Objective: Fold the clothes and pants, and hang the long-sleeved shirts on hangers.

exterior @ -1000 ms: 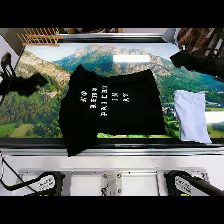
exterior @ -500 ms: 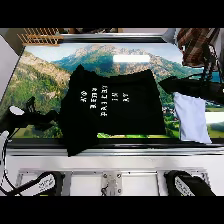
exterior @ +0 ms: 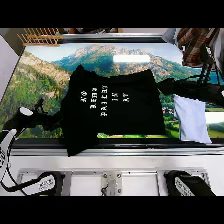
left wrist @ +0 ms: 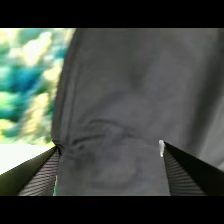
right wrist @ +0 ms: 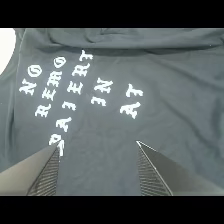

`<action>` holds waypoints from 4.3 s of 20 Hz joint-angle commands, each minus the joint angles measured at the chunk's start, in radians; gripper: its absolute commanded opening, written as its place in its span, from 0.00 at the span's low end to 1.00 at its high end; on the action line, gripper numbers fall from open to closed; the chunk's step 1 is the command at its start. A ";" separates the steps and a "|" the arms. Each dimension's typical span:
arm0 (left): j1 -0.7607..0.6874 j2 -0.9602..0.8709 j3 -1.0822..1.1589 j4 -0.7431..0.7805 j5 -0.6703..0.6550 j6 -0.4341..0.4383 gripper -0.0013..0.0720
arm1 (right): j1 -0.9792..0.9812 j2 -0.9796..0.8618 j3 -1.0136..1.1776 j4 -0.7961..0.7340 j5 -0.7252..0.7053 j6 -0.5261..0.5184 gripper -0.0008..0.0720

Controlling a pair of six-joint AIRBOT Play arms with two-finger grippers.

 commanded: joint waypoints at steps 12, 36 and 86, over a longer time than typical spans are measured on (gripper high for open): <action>-0.007 0.208 -0.003 -0.016 -0.110 0.029 0.03 | -0.249 0.115 -0.311 -0.461 0.246 0.550 0.71; -0.063 0.259 0.004 -0.015 -0.113 0.029 0.03 | 0.052 -0.029 -0.752 -0.052 -0.560 0.508 0.03; -0.042 -0.325 0.861 -0.024 -0.127 -0.029 0.03 | -0.011 -0.653 0.470 -0.391 -0.030 0.410 0.02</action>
